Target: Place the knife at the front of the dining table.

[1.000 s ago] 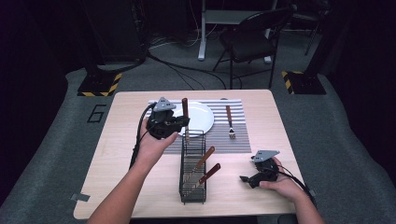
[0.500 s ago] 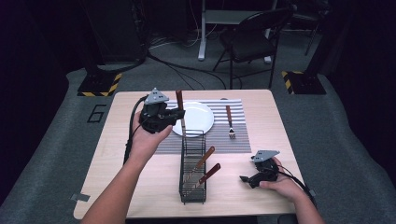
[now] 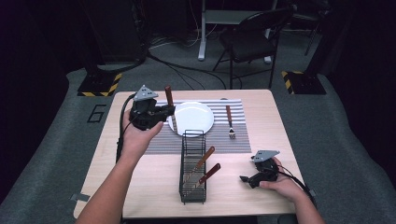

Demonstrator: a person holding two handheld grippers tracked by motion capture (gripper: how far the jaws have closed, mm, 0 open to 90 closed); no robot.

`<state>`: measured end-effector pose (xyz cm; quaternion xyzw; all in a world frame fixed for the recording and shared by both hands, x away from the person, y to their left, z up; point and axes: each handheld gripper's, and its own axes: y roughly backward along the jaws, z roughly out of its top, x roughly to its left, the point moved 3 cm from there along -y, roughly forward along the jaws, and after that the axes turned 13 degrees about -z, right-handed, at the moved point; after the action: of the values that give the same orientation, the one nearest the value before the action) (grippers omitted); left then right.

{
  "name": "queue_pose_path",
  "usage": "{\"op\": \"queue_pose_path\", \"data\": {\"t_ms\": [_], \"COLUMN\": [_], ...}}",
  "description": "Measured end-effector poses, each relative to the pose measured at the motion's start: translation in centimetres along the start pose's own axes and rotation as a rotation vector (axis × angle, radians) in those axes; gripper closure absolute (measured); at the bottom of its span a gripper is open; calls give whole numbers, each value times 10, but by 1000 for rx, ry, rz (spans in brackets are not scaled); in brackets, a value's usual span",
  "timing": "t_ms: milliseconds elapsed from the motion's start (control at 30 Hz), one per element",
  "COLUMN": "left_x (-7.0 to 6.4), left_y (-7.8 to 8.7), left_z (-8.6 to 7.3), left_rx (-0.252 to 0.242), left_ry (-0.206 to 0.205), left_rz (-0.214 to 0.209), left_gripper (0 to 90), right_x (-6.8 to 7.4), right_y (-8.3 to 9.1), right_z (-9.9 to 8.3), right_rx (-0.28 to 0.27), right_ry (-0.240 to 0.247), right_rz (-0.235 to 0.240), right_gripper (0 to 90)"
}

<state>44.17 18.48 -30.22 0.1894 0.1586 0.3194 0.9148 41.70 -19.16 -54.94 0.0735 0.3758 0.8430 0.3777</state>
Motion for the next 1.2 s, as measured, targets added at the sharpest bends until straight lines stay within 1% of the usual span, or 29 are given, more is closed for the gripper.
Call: {"op": "queue_pose_path", "data": {"t_ms": [33,100,167,300,400,433,500,567,600,633,700,800,833,900,967,1067,1100,1200], "left_x": [0,5,7,15,23,23,30,32,37,37,44,50,50,55,58,65,65,74], "left_y": [0,4,5,10,13,13,14,15,14,14,14,14,14,14,13,9,9,3], "left_z": [0,0,0,-1,-4,-4,-8,-9,-14,-14,-19,-24,-24,-29,-33,-43,-43,-56], "left_rx": [0,-3,-6,-7,-7,-7,-13,-12,-11,-11,-12,-12,-12,-13,-12,-2,-2,8], "left_ry": [0,11,16,29,43,43,55,60,70,70,85,98,98,115,121,133,133,157], "left_rz": [0,9,12,32,49,49,64,67,78,78,92,102,102,113,122,141,141,155], "left_gripper": [804,804,804,804,804,804,804,804,804,804,804,804,804,804,804,804,804,804], "right_x": [0,0,0,0,0,0,0,0,0,0,0,0,0,0,0,0,0,0], "right_y": [0,0,0,0,0,0,0,0,0,0,0,0,0,0,0,0,0,0], "right_z": [0,0,0,0,0,0,0,0,0,0,0,0,0,0,0,0,0,0], "right_rx": [0,0,0,0,0,0,-1,0,0,0,0,0,0,0,0,1,1,0], "right_ry": [0,0,0,0,0,0,0,0,0,0,0,0,0,0,0,0,0,0], "right_rz": [0,0,0,0,0,0,0,0,0,0,0,0,0,0,0,1,1,0], "right_gripper": [0,0,0,0,0,0,0,0,0,0,0,0,0,0,0,0,0,0]}}
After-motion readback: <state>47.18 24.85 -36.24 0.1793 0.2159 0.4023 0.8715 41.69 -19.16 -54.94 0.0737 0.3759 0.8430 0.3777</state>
